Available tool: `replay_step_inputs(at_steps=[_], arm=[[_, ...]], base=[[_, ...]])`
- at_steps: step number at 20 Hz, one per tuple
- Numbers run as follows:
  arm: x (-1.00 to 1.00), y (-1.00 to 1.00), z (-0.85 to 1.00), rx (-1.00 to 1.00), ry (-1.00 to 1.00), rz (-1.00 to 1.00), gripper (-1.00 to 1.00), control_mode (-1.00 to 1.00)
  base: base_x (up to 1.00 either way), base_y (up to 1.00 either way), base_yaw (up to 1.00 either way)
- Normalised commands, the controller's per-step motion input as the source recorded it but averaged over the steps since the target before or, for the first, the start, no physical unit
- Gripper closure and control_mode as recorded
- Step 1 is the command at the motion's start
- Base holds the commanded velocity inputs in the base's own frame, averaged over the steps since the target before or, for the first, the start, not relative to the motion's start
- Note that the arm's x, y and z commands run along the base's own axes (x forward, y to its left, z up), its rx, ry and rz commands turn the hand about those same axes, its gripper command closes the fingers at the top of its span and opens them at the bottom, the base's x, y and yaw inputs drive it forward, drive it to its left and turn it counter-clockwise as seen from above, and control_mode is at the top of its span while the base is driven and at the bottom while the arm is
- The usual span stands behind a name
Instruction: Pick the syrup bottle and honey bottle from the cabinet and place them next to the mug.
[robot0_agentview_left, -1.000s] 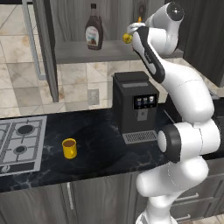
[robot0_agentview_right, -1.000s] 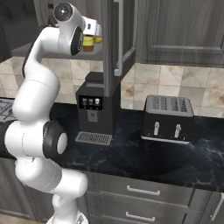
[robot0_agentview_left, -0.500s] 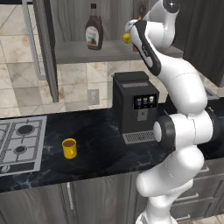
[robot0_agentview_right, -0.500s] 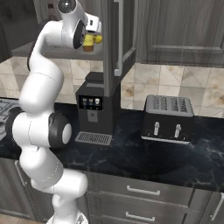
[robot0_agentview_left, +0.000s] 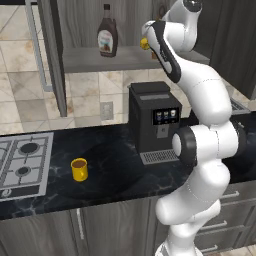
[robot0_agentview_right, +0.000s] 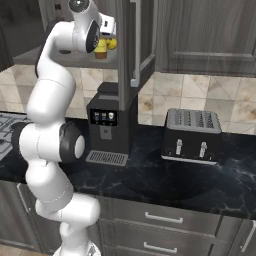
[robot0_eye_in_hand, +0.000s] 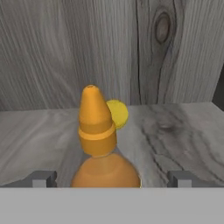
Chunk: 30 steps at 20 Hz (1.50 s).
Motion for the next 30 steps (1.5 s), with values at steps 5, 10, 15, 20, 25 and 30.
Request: replay_step_inputs(at_steps=[5, 10, 15, 20, 25, 30], arm=[[0.12, 0.00, -0.01, 0.00, 0.00, 0.00, -1.00, -1.00], [0.06, 0.00, 0.00, 0.00, 0.00, 0.00, -1.00, -1.00], [0.00, 0.00, 0.00, 0.00, 0.00, 0.00, -1.00, -1.00], [0.00, 0.00, 0.00, 0.00, 0.00, 0.00, 1.00, -1.00], [0.00, 0.00, 0.00, 0.00, 0.00, 0.00, 1.00, -1.00], [-0.52, 0.00, 0.00, 0.00, -0.10, 0.00, 1.00, -1.00]], base=[[0.00, 0.00, 0.00], [0.00, 0.00, 0.00], [0.00, 0.00, 0.00], [0.00, 0.00, 0.00], [0.00, 0.00, 0.00], [0.00, 0.00, 0.00]])
